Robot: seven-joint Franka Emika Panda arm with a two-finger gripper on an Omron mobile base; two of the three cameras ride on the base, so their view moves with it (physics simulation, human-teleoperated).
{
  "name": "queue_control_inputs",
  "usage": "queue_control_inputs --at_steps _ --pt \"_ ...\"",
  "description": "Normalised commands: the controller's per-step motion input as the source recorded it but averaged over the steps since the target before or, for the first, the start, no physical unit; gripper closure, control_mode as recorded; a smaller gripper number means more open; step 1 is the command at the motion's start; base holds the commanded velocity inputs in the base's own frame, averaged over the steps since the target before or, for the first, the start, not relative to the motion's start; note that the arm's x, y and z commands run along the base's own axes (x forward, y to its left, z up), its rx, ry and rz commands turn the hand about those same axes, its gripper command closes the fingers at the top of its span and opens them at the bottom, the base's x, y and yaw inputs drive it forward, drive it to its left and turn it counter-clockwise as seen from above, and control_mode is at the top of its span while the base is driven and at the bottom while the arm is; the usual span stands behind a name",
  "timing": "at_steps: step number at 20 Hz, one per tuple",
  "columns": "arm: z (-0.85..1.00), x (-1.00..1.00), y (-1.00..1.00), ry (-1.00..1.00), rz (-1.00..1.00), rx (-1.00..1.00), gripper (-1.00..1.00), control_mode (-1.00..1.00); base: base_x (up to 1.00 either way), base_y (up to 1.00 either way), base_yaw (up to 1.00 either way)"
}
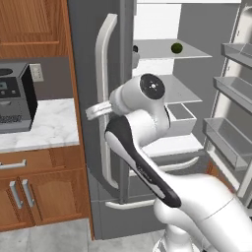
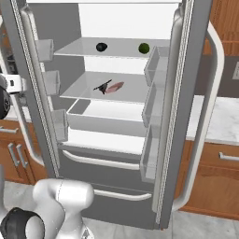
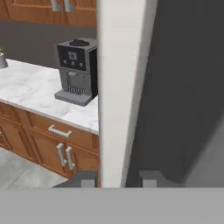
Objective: Gather the lime and eggplant from the fridge and place them on a tray on the dining counter. Then gather the steak and fish from the fridge and place them on the other tray.
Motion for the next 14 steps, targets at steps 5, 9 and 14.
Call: queue_control_inputs --at_steps 5,9,14 --pt "0.00 -0.70 -0.15 -0.08 0.00 0.04 -1.00 -1.00 0.00 0.00 0.00" --pt "0.00 -0.87 -0.90 -0.10 0.00 0.18 -1.00 -1.00 0.00 0.00 0.00" --pt "0.00 -0.22 -0.98 -0.01 0.00 0.28 -1.00 -1.00 0.00 0.00 0.00"
